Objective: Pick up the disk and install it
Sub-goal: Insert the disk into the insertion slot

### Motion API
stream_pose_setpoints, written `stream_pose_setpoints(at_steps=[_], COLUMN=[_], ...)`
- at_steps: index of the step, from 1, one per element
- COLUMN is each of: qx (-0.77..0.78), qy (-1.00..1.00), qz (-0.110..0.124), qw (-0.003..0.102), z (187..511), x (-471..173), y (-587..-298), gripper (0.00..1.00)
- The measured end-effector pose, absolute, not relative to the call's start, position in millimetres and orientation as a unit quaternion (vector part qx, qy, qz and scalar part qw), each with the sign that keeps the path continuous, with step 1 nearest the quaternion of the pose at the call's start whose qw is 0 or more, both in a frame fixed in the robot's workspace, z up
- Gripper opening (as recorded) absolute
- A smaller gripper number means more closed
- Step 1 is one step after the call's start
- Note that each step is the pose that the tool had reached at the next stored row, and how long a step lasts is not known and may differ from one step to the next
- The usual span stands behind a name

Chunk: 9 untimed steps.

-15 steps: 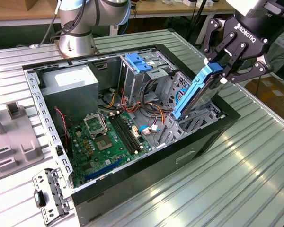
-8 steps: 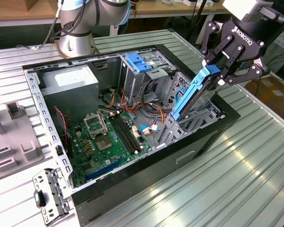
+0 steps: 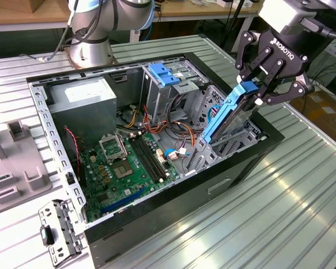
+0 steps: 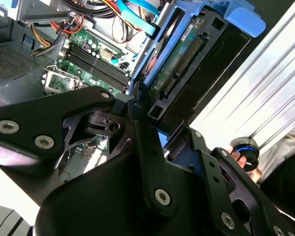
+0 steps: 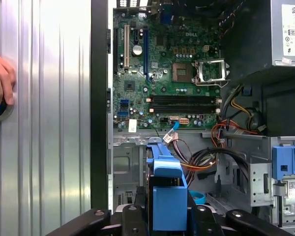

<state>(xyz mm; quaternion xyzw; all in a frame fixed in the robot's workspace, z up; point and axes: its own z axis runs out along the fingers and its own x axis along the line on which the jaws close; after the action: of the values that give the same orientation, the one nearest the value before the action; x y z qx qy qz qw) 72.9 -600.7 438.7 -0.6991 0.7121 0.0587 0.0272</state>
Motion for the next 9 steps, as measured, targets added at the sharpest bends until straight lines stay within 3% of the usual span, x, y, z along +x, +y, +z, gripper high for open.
stream_pose_setpoints(at_steps=[9], qx=[-0.699], qy=[0.712], qz=[0.059], qw=[0.027], z=[427.2], x=[72.9], y=[-600.7], gripper=[0.37])
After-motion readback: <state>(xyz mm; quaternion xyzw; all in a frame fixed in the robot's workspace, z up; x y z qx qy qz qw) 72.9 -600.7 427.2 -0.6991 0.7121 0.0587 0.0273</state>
